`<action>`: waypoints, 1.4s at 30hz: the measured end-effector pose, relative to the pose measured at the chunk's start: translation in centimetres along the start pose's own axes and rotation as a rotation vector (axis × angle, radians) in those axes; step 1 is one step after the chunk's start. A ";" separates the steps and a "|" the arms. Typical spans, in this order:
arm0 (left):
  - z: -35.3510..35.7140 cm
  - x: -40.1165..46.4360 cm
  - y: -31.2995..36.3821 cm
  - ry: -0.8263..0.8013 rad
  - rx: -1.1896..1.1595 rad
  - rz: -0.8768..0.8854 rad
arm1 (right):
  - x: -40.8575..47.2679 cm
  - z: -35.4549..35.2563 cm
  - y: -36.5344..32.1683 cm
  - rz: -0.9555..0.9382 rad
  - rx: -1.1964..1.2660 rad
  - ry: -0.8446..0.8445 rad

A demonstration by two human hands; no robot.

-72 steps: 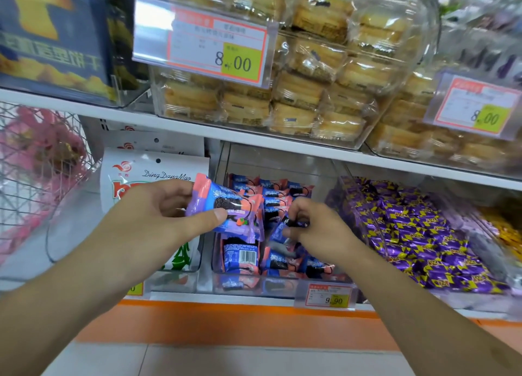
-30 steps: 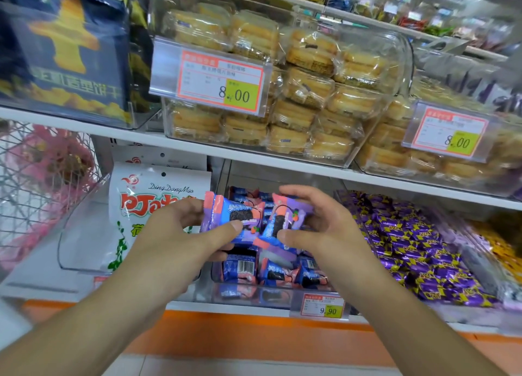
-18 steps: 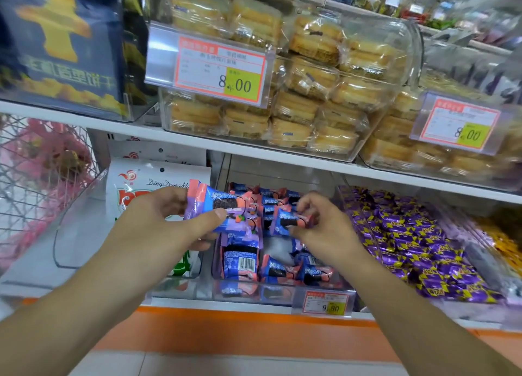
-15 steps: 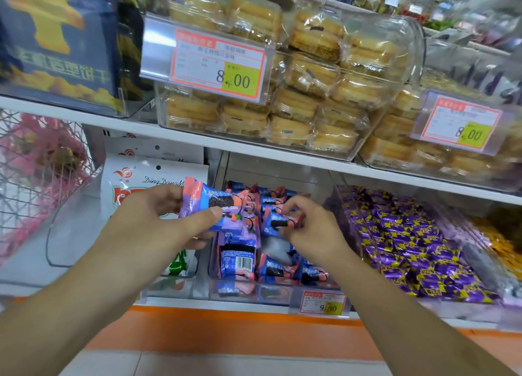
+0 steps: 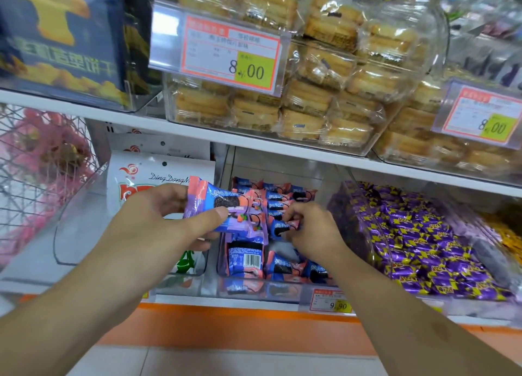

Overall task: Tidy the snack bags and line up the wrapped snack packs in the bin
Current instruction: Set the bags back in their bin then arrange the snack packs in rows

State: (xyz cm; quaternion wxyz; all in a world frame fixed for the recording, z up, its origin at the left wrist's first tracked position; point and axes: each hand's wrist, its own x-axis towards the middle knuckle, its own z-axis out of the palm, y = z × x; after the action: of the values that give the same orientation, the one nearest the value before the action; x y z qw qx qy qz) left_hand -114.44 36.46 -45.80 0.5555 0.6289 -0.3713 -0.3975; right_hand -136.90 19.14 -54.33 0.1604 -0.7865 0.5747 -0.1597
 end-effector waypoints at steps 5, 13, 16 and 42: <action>0.1 -0.2 0.1 -0.001 -0.004 -0.008 | 0.1 0.3 0.1 -0.027 -0.052 0.061; 0.4 -0.9 0.5 -0.017 0.012 -0.007 | -1.2 -2.6 -0.7 -0.067 0.056 0.036; 0.6 -1.0 0.6 -0.040 0.030 -0.013 | -3.9 -6.2 -3.8 -0.079 0.594 -0.080; 0.8 -0.6 0.5 0.014 0.051 -0.010 | -2.1 -2.3 -0.6 -0.023 0.054 -0.060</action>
State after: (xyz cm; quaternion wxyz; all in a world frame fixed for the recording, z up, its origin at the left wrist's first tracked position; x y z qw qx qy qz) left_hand -115.42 36.60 -45.28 0.5400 0.6475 -0.3742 -0.3862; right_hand -138.05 21.12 -52.13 0.1968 -0.7929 0.5559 -0.1535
